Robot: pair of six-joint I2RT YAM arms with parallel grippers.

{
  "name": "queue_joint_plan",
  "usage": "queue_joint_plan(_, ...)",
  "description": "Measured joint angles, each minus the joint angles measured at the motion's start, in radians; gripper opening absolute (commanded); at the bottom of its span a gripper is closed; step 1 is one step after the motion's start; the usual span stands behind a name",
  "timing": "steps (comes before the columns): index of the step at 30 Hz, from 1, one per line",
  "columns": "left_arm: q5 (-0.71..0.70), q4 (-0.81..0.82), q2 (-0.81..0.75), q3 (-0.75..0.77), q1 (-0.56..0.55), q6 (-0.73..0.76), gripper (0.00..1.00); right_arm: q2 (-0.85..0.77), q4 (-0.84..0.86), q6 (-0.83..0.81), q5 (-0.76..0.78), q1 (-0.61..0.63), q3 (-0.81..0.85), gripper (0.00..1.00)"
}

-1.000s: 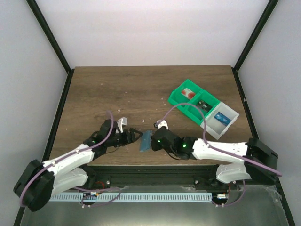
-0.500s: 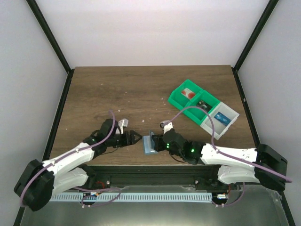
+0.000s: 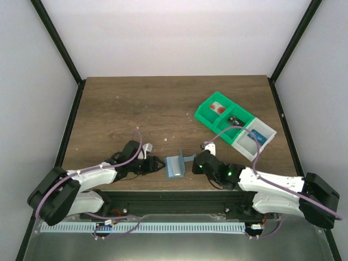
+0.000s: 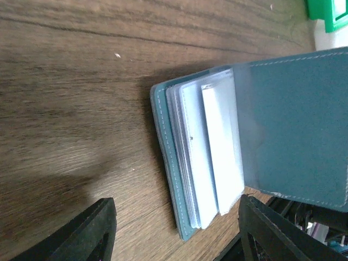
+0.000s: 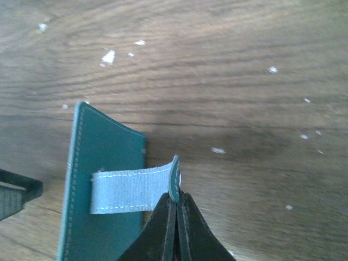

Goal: Take the credit cards out of the card holder

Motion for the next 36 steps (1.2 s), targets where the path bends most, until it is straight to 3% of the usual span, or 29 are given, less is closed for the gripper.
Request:
queue_joint_plan(10, 0.094, 0.219, 0.16, -0.009, -0.041, -0.056, 0.7, -0.019, -0.043, 0.066, -0.003, -0.046, -0.066, 0.01)
queue_joint_plan(19, 0.1, 0.251, 0.233, 0.039, -0.05, -0.045, 0.7, -0.019, -0.057, 0.111, -0.024, -0.08, -0.097, 0.0)
queue_joint_plan(23, 0.1, 0.269, 0.246, 0.042, -0.051, -0.045, 0.65, -0.013, -0.056, 0.123, -0.036, -0.099, -0.111, 0.0)
queue_joint_plan(28, 0.109, 0.314, 0.287, 0.042, -0.06, -0.056, 0.42, -0.02, -0.048, 0.122, -0.05, -0.1, -0.132, 0.0)
queue_joint_plan(32, 0.115, 0.322, 0.301, 0.04, -0.064, -0.074, 0.16, -0.029, -0.03, 0.116, -0.063, -0.1, -0.134, 0.01)
queue_joint_plan(34, 0.116, 0.325, 0.294, 0.038, -0.064, -0.08, 0.01, -0.033, -0.024, 0.11, -0.072, -0.1, -0.135, 0.07)
queue_joint_plan(36, 0.124, 0.332, 0.273, 0.035, -0.064, -0.09, 0.0, -0.042, -0.02, 0.1, -0.087, -0.1, -0.135, 0.17)
